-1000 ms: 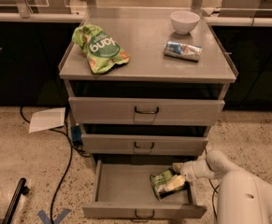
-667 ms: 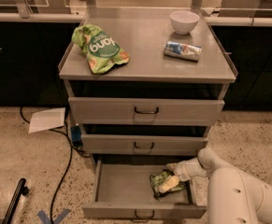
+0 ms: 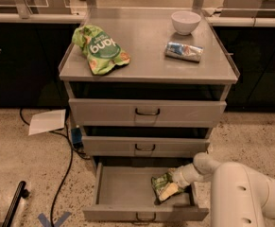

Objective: Pick green jalapeno chip bag from bottom drawer and place on counter

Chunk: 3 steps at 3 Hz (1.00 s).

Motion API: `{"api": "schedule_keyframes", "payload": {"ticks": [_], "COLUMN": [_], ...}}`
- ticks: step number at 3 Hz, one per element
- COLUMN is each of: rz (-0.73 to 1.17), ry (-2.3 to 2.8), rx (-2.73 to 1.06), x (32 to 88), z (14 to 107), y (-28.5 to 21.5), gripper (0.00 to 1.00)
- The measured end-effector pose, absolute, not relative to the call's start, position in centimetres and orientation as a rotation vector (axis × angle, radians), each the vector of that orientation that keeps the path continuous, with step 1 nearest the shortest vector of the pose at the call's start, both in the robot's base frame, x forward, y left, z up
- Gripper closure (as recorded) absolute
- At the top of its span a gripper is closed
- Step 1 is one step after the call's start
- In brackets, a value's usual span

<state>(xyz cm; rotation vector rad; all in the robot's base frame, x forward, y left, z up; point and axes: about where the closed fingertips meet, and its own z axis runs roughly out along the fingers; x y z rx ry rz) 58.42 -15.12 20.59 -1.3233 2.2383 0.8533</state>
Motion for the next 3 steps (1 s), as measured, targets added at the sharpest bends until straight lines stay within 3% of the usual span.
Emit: {"api": "schedule_keyframes", "payload": {"ticks": [3], "rz": [0.779], "ry": [2.288], "rx": [-1.274], "x": [58.1], "z": [17.4], "y": [-14.8], "gripper": [0.0]}}
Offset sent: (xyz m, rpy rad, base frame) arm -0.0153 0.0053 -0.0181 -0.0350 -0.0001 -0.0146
